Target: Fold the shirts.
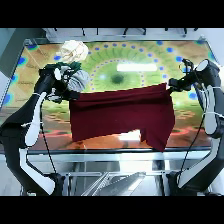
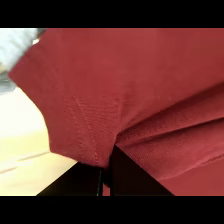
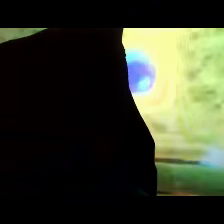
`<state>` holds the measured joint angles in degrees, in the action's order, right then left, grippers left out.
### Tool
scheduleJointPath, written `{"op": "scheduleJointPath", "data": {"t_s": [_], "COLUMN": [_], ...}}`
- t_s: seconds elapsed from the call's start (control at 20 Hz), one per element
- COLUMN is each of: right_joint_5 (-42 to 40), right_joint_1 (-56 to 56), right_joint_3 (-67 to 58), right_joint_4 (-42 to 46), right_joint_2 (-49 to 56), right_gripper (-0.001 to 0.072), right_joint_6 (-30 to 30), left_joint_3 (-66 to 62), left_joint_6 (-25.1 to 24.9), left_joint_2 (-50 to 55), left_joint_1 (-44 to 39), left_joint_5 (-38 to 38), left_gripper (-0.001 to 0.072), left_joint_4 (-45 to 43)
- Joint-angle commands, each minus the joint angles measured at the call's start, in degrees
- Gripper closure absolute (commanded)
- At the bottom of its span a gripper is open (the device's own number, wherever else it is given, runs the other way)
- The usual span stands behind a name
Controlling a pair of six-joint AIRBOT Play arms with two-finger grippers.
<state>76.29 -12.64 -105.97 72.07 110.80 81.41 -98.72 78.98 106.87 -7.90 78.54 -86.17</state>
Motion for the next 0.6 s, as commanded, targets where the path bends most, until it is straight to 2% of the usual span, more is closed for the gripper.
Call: {"op": "scheduleJointPath", "data": {"t_s": [0.0,0.35,0.4,0.45,0.5,0.55], "right_joint_5": [2.1,3.8,4.3,5.3,6.5,8.0], "right_joint_1": [0.2,0.4,0.4,0.3,0.3,0.3], "right_joint_3": [0.0,0.0,0.0,0.0,0.0,0.0], "right_joint_4": [-0.3,-0.3,-0.3,-0.3,-0.3,-0.3], "right_joint_2": [1.4,2.3,2.3,2.2,2.0,1.6], "right_gripper": [0.0685,0.0677,0.0544,0.0199,0.0011,0.0011], "right_joint_6": [1.2,2.7,2.7,2.7,2.6,2.6], "left_joint_3": [0.3,0.3,0.3,0.3,0.3,0.2], "left_joint_6": [-0.1,0.3,0.5,0.5,0.8,2.9], "left_joint_2": [0.0,0.0,0.0,0.0,0.0,-0.1], "left_joint_1": [0.0,0.9,1.0,0.9,0.9,0.9], "left_joint_5": [-1.2,3.2,4.6,5.7,6.9,7.5], "left_gripper": [0.0690,0.0691,0.0691,0.0689,0.0501,0.0125], "left_joint_4": [4.5,4.9,4.9,4.9,4.9,4.9]}}
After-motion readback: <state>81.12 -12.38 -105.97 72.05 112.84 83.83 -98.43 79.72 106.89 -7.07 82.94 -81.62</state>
